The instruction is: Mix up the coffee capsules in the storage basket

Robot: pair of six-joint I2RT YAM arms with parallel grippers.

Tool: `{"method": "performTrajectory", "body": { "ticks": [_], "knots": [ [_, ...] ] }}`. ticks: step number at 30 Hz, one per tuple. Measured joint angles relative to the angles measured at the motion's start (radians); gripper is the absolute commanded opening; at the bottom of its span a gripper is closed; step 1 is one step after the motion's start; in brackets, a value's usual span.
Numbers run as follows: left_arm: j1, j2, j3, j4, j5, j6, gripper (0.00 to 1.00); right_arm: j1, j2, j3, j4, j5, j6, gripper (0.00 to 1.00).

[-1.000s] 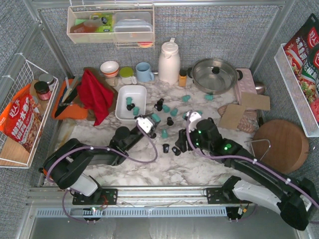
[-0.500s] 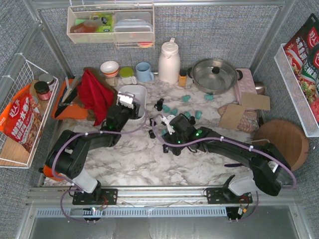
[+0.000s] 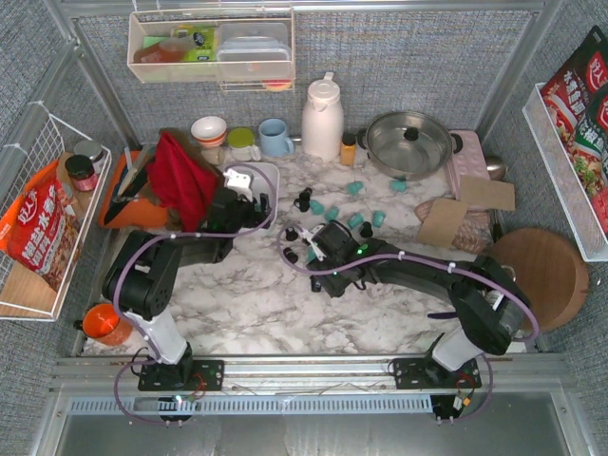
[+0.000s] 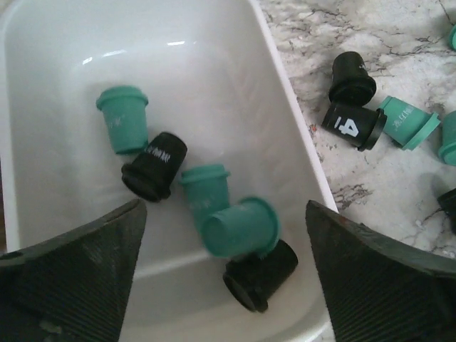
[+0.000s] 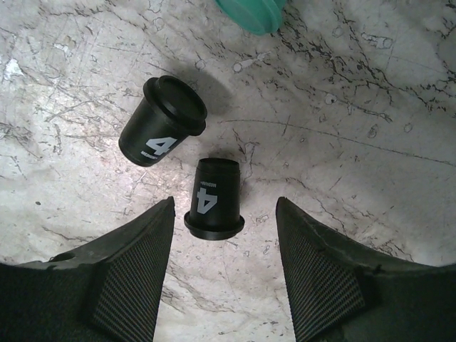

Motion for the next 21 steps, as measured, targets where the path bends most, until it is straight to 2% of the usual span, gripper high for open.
{"method": "performTrajectory", "body": {
  "ticks": [2, 9, 14, 21],
  "knots": [
    [0.001, -0.022, -0.022, -0.007, -0.008, -0.015, 0.99, 0.000, 0.019, 0.010, -0.006, -0.001, -0.006, 0.61],
    [0.001, -0.135, -0.061, -0.035, -0.048, -0.017, 0.99, 0.001, 0.104, 0.048, -0.010, -0.012, -0.014, 0.46],
    [0.001, -0.209, -0.058, -0.076, -0.056, -0.011, 0.99, 0.004, 0.150, 0.097, -0.028, -0.016, -0.019, 0.41],
    [0.001, -0.269, -0.063, -0.123, -0.091, -0.091, 0.99, 0.006, 0.167, 0.108, -0.049, -0.016, -0.025, 0.37]
  ]
}}
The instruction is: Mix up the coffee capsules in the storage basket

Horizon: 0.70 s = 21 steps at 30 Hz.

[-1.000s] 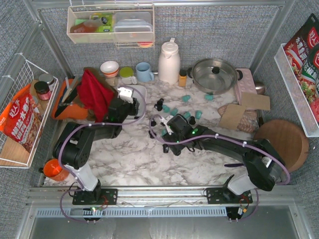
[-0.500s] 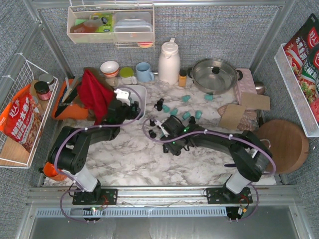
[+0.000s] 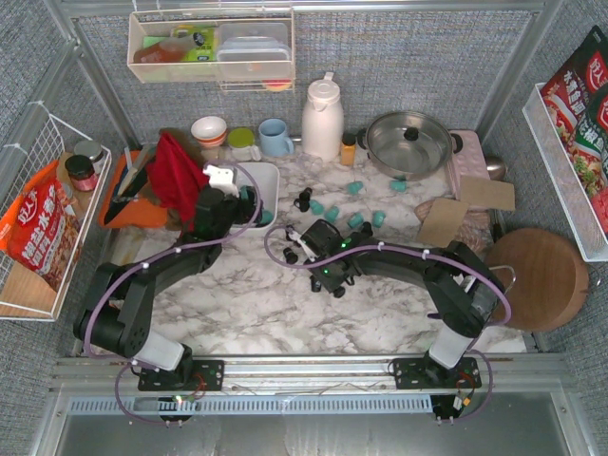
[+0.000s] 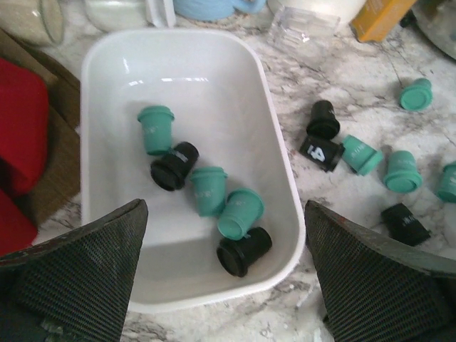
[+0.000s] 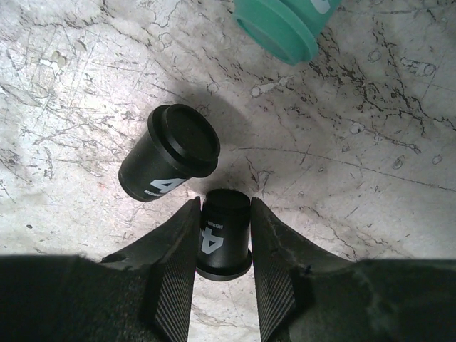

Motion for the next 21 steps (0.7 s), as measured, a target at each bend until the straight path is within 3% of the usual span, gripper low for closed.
{"method": "performTrajectory", "body": {
  "ticks": [10, 16, 21],
  "knots": [
    [-0.001, -0.011, -0.031, 0.014, 0.154, -0.046, 0.99, 0.000, -0.042, -0.009, -0.016, 0.002, 0.004, 0.27],
    [-0.045, -0.033, -0.097, 0.093, 0.261, -0.017, 0.99, -0.013, -0.210, -0.055, 0.017, -0.002, 0.045, 0.25],
    [-0.177, -0.048, -0.148, 0.187, 0.316, 0.089, 0.99, -0.065, -0.412, -0.151, 0.074, 0.000, 0.111, 0.25]
  ]
}}
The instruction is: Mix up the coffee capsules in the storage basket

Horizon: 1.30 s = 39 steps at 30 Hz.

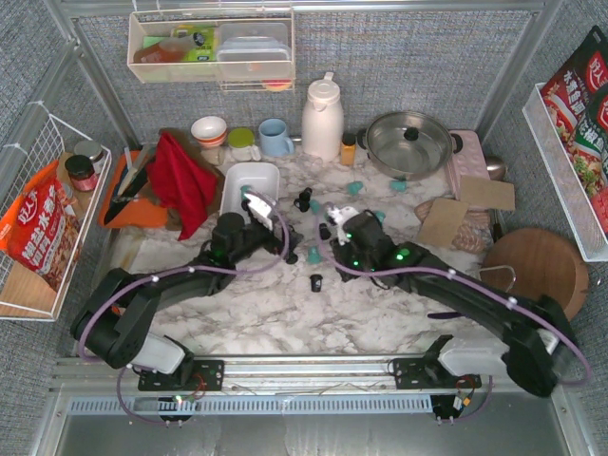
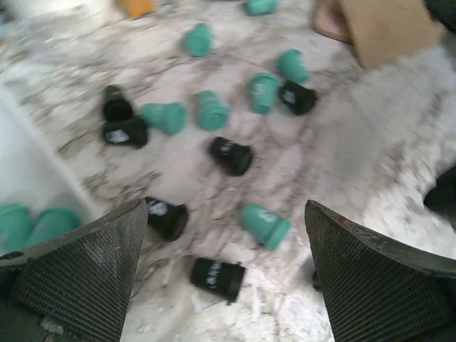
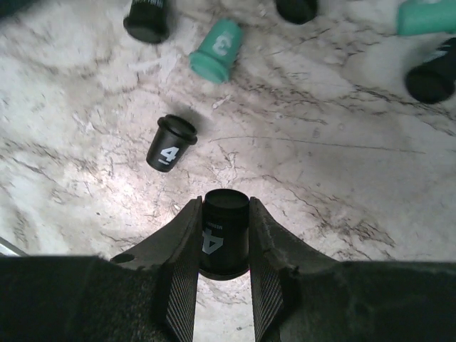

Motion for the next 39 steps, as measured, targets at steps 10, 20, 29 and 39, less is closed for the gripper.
{"method": "performTrajectory", "body": {
  "ticks": [10, 20, 29, 39],
  "knots": [
    [-0.213, 0.012, -0.172, 0.354, 0.143, 0.293, 0.99, -0.068, -0.426, -0.248, 0.212, 0.032, 0.143, 0.25],
    [-0.343, 0.166, -0.200, 0.710, 0.220, 0.483, 0.99, -0.071, -0.539, -0.359, 0.397, -0.051, 0.180, 0.26],
    [-0.391, 0.220, -0.167, 0.837, 0.190, 0.525, 0.99, -0.071, -0.520, -0.377, 0.504, -0.181, 0.198, 0.27],
    [-0.418, 0.246, -0.152, 0.859, 0.163, 0.554, 0.76, -0.071, -0.523, -0.393, 0.552, -0.233, 0.213, 0.27]
  ]
}}
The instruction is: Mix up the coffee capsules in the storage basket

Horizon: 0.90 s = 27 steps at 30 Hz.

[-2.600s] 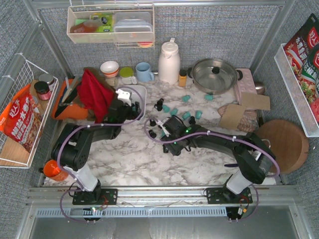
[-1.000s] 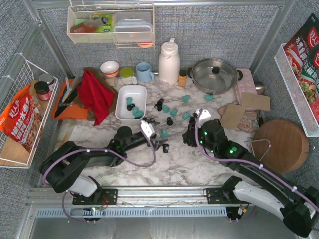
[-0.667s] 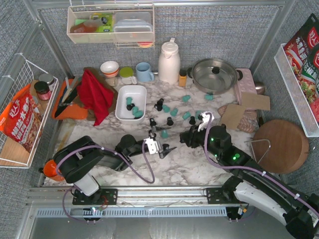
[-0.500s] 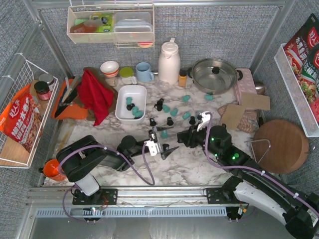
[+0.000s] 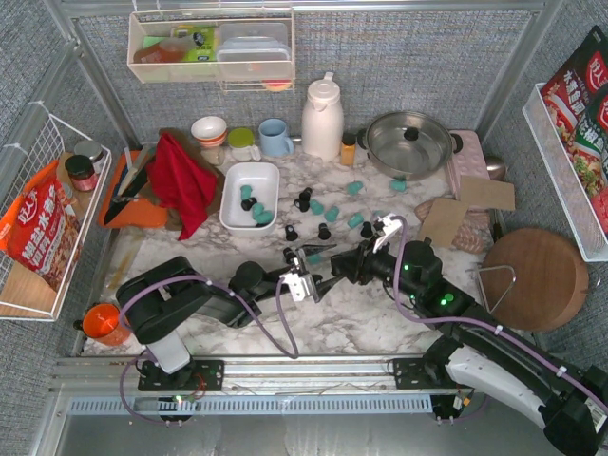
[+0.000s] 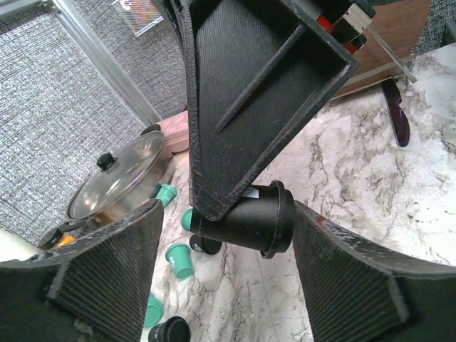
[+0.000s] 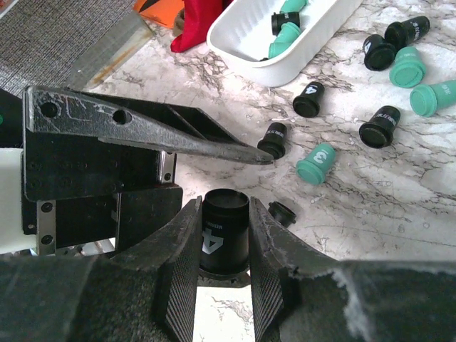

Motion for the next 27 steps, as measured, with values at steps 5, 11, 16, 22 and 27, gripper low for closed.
{"method": "performTrajectory", "body": {
  "ticks": [5, 11, 16, 22, 27],
  "knots": [
    [-0.003, 0.002, 0.000, 0.000, -0.014, 0.014, 0.63, 0.000, 0.000, 0.000, 0.004, -0.003, 0.000, 0.30],
    [-0.009, 0.002, 0.000, -0.001, -0.020, 0.023, 0.50, 0.000, 0.012, 0.007, 0.015, 0.001, 0.004, 0.41],
    [-0.008, -0.002, -0.008, 0.000, -0.076, 0.031, 0.43, 0.000, 0.014, 0.029, -0.020, 0.000, 0.003, 0.55],
    [-0.008, -0.010, -0.024, 0.005, -0.166, 0.032, 0.40, 0.000, -0.011, 0.063, -0.095, 0.036, -0.024, 0.59],
    [0.022, -0.037, -0.038, -0.014, -0.305, 0.001, 0.40, 0.000, -0.032, 0.092, -0.159, 0.080, -0.058, 0.59]
  ]
}}
